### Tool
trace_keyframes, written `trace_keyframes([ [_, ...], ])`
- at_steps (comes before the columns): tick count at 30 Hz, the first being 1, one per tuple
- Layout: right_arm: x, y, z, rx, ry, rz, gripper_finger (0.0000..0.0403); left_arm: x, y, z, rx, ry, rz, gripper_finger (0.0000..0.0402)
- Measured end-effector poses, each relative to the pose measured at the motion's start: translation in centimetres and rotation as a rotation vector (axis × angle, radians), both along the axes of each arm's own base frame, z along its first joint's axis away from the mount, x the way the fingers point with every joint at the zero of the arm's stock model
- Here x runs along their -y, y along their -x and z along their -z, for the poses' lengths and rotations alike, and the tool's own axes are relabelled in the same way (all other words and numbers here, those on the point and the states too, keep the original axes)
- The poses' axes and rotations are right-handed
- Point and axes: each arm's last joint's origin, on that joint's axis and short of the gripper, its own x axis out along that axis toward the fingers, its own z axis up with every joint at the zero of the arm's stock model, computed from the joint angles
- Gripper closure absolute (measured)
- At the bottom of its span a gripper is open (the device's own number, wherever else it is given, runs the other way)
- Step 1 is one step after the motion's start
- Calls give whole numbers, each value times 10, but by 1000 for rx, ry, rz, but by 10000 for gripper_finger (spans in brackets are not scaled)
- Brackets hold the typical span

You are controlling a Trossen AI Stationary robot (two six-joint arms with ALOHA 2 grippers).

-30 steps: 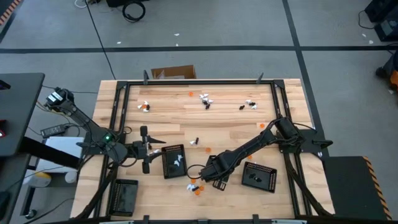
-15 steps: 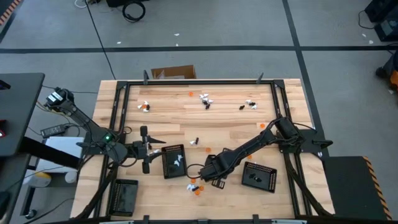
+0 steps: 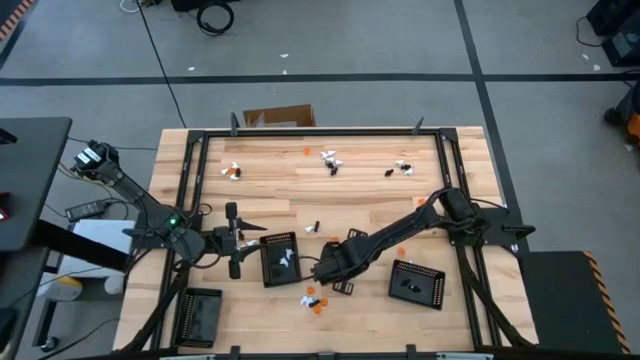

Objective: Sort Halloween decoration
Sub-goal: Put the white ghost toy into the middle black basket

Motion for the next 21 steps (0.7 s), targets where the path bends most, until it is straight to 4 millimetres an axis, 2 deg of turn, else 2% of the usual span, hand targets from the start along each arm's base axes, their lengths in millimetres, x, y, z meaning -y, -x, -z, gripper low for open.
trace_keyframes([
  [3, -2, -5, -10, 23, -19, -22, 329, 0, 0, 0, 0, 0, 0, 200],
  [8, -9, -20, -37, 141, -61, -66, 330, 0, 0, 0, -1, 0, 0, 200],
  [14, -16, -51, -58, 464, -107, -195, 330, 0, 0, 1, -16, -30, 4, 200],
  [17, -14, -70, -59, 647, -131, -242, 330, 0, 0, 1, -16, -31, 4, 200],
  [21, -1, -82, -46, 671, -110, -266, 327, 0, 1, 2, -20, -31, 4, 200],
])
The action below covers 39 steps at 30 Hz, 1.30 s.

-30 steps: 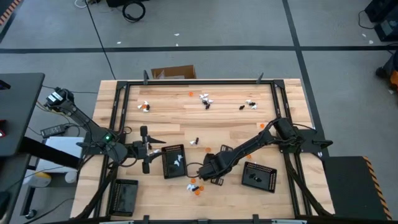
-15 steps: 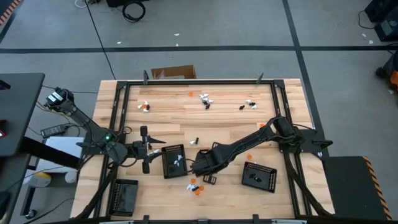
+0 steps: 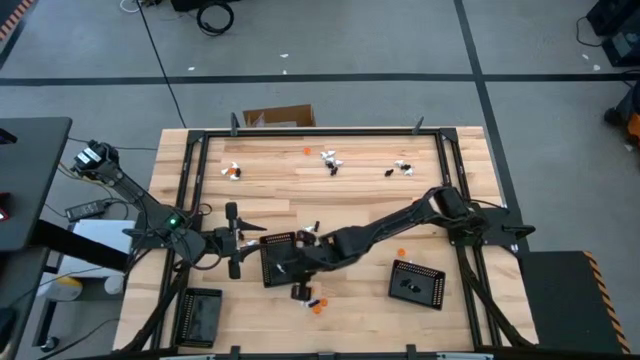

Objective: Sort Halloween decoration
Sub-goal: Put the white ghost toy into the middle black basket, then put the orange pumpkin toy into the left black basket

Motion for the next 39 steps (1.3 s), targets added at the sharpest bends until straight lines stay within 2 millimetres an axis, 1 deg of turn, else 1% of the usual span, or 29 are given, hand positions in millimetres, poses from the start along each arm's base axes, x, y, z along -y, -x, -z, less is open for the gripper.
trace_keyframes([
  [3, 12, -3, 1, -10, -18, 4, 309, 0, 0, 1, -7, 6, -3, 200],
  [7, 22, -5, 2, -38, -80, -25, 273, -1, 1, 3, -20, 8, -7, 200],
  [11, 26, -3, 1, -60, -82, -14, 243, -1, 1, 3, -22, 8, -8, 200],
  [14, 24, -1, 2, -85, -104, -17, 230, -1, 1, 3, -21, 22, -10, 200],
  [17, 8, 3, 2, -88, -95, -49, 227, -1, 1, 3, -20, 32, -13, 200],
  [22, -38, 18, 5, -80, -18, -121, 228, -1, 1, 3, -21, 31, -13, 200],
  [24, -54, 24, 5, -71, 6, -129, 229, -1, 1, 3, -20, 31, -13, 200],
  [26, -65, 30, 5, -66, 25, -127, 229, -1, 1, 3, -19, 32, -13, 200],
  [29, -74, 34, 11, -90, 33, -136, 228, -1, 1, 3, -17, 34, -13, 200],
  [31, -78, 35, 17, -107, 39, -143, 226, -1, 1, 2, -13, 37, -13, 200],
  [33, -82, 32, 28, -106, 34, -150, 222, -1, 1, 2, -14, 35, -13, 200],
  [34, -82, 31, 31, -114, 36, -154, 219, -1, 1, 2, -14, 36, -13, 200],
  [35, -82, 31, 38, -130, 44, -154, 216, -1, 1, 2, -14, 35, -13, 200],
  [39, -80, 25, 46, -136, 57, -165, 204, -1, 1, 2, -16, 23, -10, 200],
])
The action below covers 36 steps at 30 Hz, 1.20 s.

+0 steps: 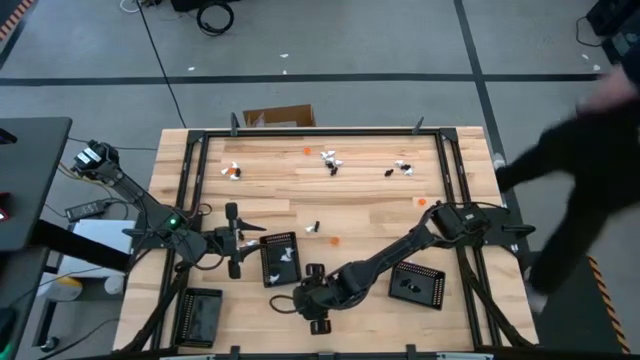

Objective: Sort Halloween decoration
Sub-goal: Put the orange pumpkin toy into the left black basket

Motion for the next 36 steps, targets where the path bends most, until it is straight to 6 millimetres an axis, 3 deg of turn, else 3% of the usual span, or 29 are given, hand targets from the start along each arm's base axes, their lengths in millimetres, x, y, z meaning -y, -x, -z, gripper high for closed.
trace_keyframes([
  [27, 8, -2, 32, -49, 162, -96, 208, 0, 0, 0, 1, 4, -1, 200],
  [36, 10, 0, 34, -74, 168, -96, 299, 0, 0, 0, 1, 3, 0, 200],
])
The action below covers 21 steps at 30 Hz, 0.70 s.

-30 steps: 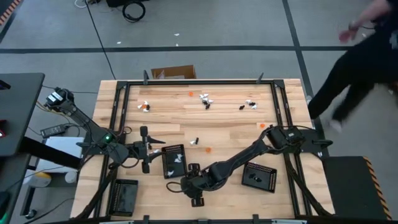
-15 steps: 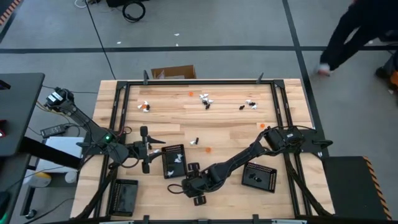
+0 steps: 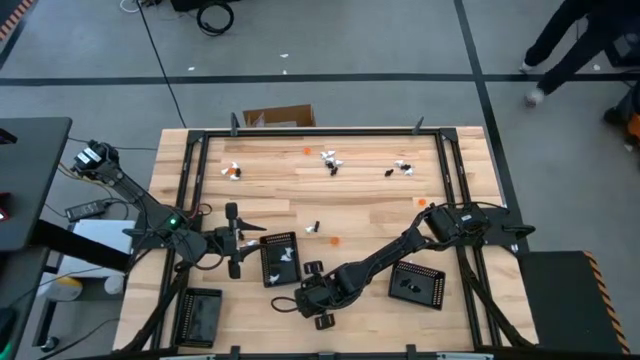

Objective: Sort Halloween decoration
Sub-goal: Put the orange pumpkin toy into the left black basket

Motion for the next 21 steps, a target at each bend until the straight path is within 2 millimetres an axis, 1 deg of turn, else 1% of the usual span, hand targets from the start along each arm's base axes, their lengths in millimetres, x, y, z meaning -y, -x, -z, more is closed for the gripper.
trace_keyframes([
  [6, 6, -2, 0, -6, -2, 17, 357, 0, 0, 0, -1, -3, 1, 200],
  [12, 11, -3, -1, -21, -5, 46, 391, 0, 0, 0, -1, -2, 0, 200],
  [17, 13, -3, -1, -30, -16, 65, 397, 0, 0, 0, -1, -2, 1, 200],
  [21, 15, 1, -9, -81, -5, 79, 372, 0, 0, 0, -1, -2, 1, 200],
])
